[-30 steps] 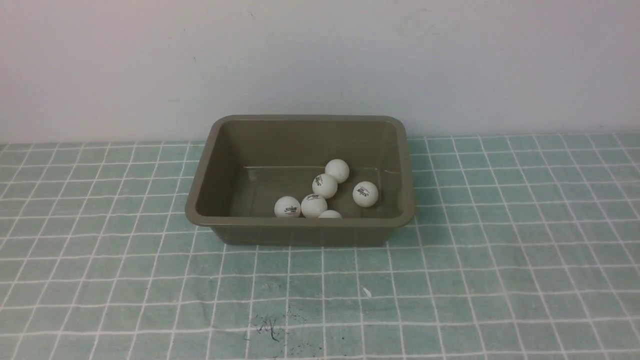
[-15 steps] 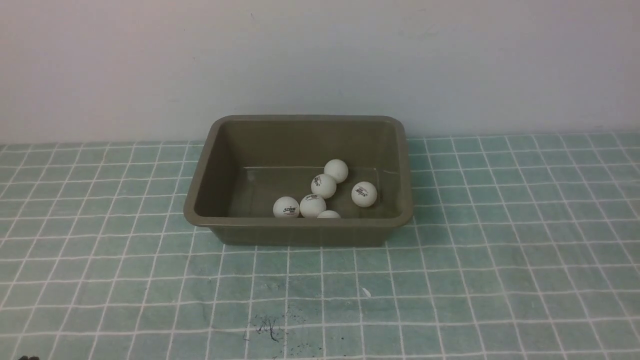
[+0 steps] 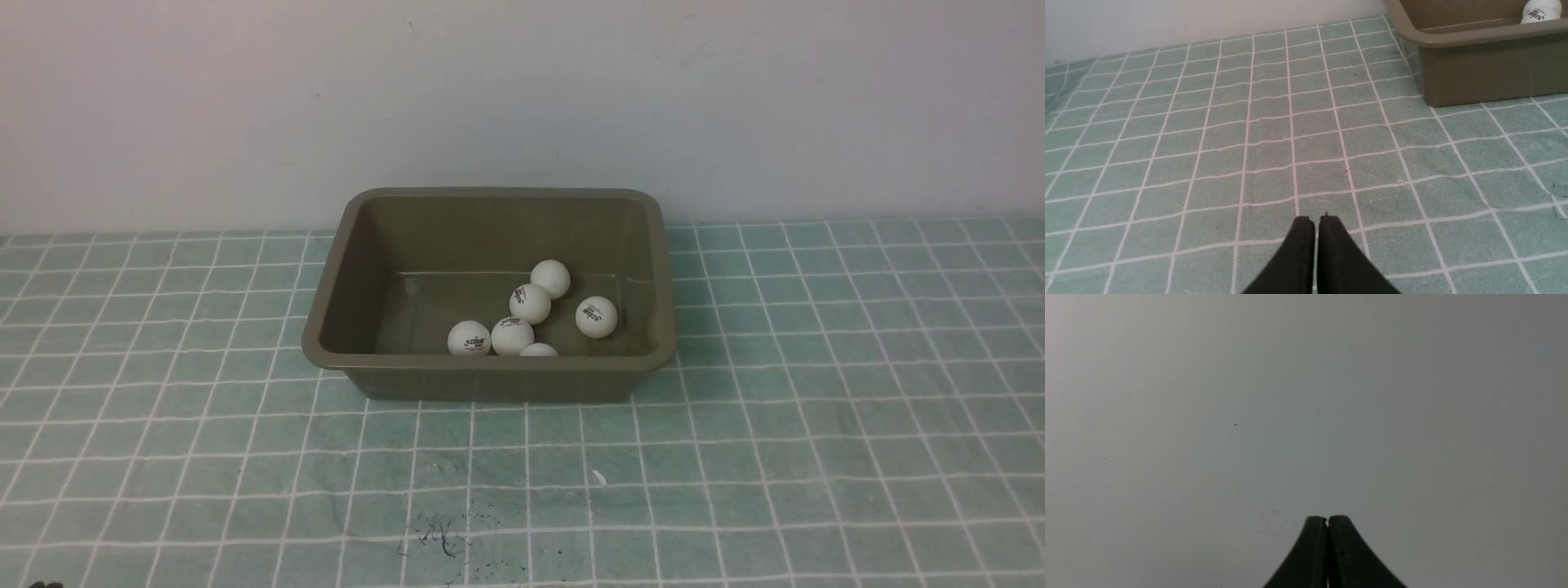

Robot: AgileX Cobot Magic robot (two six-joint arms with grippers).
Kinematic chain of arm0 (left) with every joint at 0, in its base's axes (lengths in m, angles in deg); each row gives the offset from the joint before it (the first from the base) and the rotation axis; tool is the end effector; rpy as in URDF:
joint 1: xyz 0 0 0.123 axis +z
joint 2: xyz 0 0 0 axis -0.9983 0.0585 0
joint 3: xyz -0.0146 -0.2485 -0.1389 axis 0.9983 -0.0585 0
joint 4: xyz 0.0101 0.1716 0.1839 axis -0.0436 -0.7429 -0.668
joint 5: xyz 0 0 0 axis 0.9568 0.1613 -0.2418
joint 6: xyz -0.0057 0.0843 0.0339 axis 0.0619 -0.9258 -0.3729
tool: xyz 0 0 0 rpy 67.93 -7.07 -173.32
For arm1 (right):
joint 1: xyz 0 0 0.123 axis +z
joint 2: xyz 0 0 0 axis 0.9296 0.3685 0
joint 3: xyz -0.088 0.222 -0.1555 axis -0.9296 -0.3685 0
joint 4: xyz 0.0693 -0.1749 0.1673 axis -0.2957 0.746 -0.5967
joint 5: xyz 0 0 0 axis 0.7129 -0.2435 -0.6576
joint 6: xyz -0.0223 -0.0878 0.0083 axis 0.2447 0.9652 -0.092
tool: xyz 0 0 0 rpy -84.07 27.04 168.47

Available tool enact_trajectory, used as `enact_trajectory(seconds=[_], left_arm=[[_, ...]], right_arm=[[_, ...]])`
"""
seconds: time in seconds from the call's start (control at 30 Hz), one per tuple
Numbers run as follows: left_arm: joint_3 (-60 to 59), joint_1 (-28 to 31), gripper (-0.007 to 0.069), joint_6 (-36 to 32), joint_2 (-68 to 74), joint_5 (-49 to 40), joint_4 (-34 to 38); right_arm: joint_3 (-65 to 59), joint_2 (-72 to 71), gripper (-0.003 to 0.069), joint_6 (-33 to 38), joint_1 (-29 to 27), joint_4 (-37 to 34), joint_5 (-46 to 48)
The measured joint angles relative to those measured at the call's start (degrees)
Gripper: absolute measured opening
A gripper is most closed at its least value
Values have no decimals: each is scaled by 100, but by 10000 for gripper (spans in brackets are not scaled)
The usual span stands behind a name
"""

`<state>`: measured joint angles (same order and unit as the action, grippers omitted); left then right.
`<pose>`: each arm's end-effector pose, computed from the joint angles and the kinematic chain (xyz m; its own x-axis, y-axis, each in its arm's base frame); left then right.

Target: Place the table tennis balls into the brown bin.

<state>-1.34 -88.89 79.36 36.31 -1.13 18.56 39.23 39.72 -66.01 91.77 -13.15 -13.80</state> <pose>0.0522 -0.0018 0.1712 -0.3021 0.0734 -0.9504 0.0554 0.9967 0.0594 0.0035 -0.0332 0.3387 0.1753 0.2024 -0.9635 -0.0800 0.9783 0.1910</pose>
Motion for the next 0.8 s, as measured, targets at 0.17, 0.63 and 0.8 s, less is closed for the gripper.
enact_trajectory(seconds=[0.17,0.63,0.8], left_arm=[[0,0,-5,0,0,0,0],[0,0,-5,0,0,0,0],[0,0,-5,0,0,0,0]], right_arm=[[-2,0,-10,0,0,2,0],[-424,0,-10,3928,0,-4189,-798],[-907,0,-10,4296,-60,-4348,-927]])
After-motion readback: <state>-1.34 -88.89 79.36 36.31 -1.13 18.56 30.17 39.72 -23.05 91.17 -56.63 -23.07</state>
